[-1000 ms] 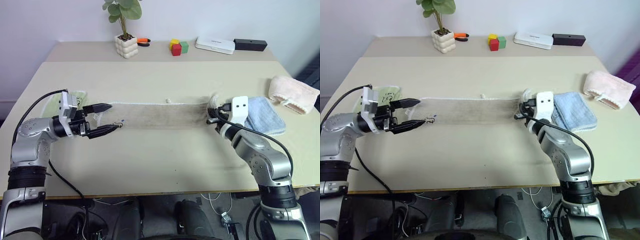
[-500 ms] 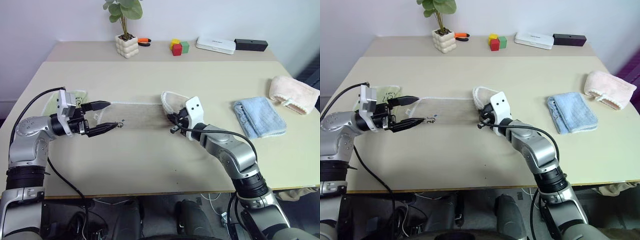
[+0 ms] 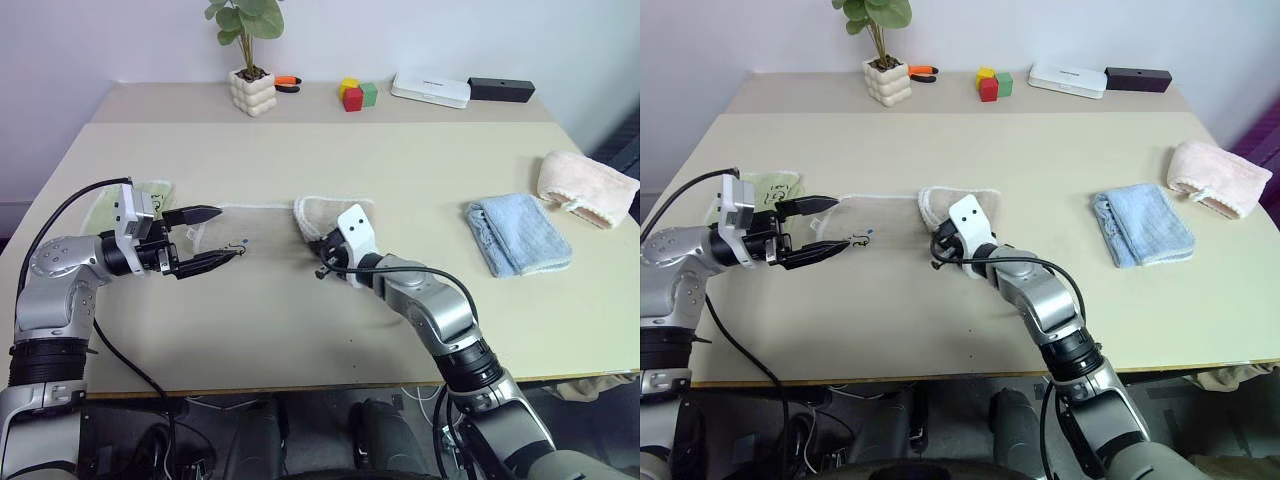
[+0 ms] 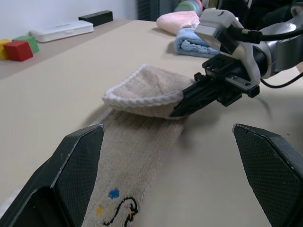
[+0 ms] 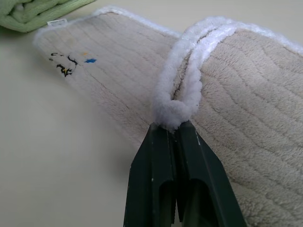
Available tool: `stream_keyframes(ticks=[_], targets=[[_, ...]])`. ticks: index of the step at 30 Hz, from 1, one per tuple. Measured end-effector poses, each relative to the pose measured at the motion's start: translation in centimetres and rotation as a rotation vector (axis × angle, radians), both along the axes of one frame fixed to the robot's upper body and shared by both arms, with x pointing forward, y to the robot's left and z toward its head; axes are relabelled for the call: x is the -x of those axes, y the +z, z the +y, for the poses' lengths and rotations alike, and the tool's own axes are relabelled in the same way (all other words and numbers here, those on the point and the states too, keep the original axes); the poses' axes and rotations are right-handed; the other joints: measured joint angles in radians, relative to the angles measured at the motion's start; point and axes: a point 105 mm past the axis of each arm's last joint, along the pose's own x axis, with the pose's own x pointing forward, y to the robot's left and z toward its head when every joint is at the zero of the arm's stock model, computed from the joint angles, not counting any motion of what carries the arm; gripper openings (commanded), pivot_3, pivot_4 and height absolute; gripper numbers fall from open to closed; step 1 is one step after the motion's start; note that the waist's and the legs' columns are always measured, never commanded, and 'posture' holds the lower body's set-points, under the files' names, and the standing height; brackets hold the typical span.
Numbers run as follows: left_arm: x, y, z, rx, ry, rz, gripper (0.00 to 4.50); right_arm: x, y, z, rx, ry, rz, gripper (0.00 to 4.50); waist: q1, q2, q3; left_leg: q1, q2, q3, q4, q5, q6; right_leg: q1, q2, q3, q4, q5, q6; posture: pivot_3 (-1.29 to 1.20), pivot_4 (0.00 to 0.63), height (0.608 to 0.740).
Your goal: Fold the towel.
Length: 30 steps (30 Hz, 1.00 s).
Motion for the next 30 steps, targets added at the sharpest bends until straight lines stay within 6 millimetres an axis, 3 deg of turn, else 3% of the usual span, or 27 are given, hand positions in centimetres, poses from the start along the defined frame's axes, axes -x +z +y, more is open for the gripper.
stream_keyframes(ticks=[6,7,9,16,19,23,26,29,30], targets=[[0.0,0.0,0.0,0.000,0.002,0.000,4.50,0.2,-0.1,0.7,0.025,0.044,-0.016,0.01,-0.001,0.000,0.000,0.000,0.000,0.000,0.000,0.000,0.000,0.000,0.000,0.000,0.000,0.000,0.000,0.00,0.150,0.735],[0.0,0.0,0.0,0.000,0.002,0.000,4.50,0.4,-0.1,0.9,0.025,0.058,-0.013,0.26,-0.001,0.000,0.000,0.000,0.000,0.000,0.000,0.000,0.000,0.000,0.000,0.000,0.000,0.000,0.000,0.00,0.150,0.735],[0.0,0.0,0.0,0.000,0.002,0.000,4.50,0.7,-0.2,1.4,0.022,0.092,-0.006,0.86,0.000,0.000,0.000,0.000,0.000,0.000,0.000,0.000,0.000,0.000,0.000,0.000,0.000,0.000,0.000,0.00,0.150,0.735],[0.0,0.0,0.0,0.000,0.000,-0.001,4.50,0.7,-0.1,1.5,0.014,0.097,-0.009,4.33,0.000,0.000,0.000,0.000,0.000,0.000,0.000,0.000,0.000,0.000,0.000,0.000,0.000,0.000,0.000,0.00,0.150,0.735],[-0.1,0.1,-0.1,0.000,-0.002,-0.004,4.50,0.9,0.6,1.4,-0.016,0.119,-0.013,4.43,0.000,0.000,0.000,0.000,0.000,0.000,0.000,0.000,0.000,0.000,0.000,0.000,0.000,0.000,0.000,0.00,0.150,0.735],[-0.3,0.1,-0.4,0.015,-0.002,0.000,4.50,2.8,2.9,1.8,-0.124,0.255,-0.028,4.43,0.001,0.000,0.000,0.000,0.000,0.000,0.000,0.000,0.000,0.000,0.000,0.000,0.000,0.000,0.000,0.00,0.150,0.735],[-0.5,0.3,-0.8,0.023,-0.008,-0.007,4.50,2.3,4.4,0.9,-0.197,0.237,-0.044,4.43,0.003,0.000,0.000,0.000,0.000,0.000,0.000,0.000,0.000,0.001,0.000,0.000,0.000,0.000,0.000,0.00,0.150,0.735],[-0.5,0.0,-1.2,0.028,-0.020,0.000,4.50,0.2,6.5,-0.9,-0.266,0.141,-0.081,3.62,0.001,0.000,0.000,0.000,0.000,0.000,0.000,0.000,0.000,0.000,0.000,0.000,0.000,0.000,0.000,0.00,0.150,0.735],[-0.5,0.0,-1.4,0.030,-0.024,0.002,4.50,-0.5,7.0,-1.6,-0.275,0.108,-0.099,3.07,0.001,0.000,0.000,0.000,0.000,0.000,0.000,0.000,0.000,0.000,0.000,0.000,0.000,0.000,0.000,0.00,0.150,0.735]])
